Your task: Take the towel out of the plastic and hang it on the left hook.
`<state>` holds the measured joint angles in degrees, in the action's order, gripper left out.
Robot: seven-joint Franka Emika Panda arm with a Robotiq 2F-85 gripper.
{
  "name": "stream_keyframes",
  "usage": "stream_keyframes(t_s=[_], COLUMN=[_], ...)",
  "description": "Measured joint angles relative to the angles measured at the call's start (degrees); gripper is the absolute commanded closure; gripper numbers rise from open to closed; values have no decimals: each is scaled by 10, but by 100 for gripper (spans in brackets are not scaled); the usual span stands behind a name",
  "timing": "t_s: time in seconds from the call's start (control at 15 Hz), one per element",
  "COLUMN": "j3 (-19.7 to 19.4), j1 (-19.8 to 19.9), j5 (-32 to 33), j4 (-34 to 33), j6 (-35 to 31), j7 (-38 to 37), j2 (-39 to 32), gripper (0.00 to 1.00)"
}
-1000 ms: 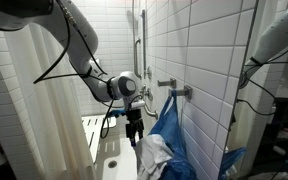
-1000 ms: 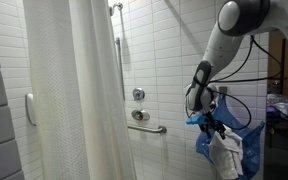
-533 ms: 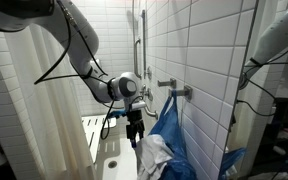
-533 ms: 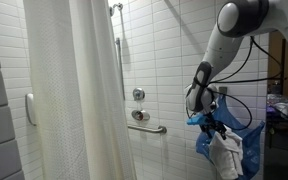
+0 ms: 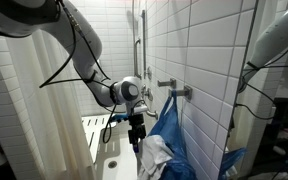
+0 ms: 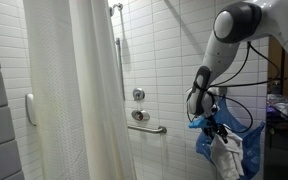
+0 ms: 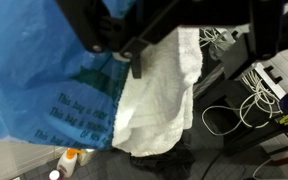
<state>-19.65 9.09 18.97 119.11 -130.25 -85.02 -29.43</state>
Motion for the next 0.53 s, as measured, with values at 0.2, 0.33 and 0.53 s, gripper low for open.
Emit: stream_keyframes(t_s=[0.2,0.33,0.53], j3=[0,0,0], j1=[-1,-2,-3], j5=[0,0,0], j4=[-2,-3,-4], j6=[0,0,0], j7=[0,0,0], j2=[-2,-3,-3], gripper=[73,88,100])
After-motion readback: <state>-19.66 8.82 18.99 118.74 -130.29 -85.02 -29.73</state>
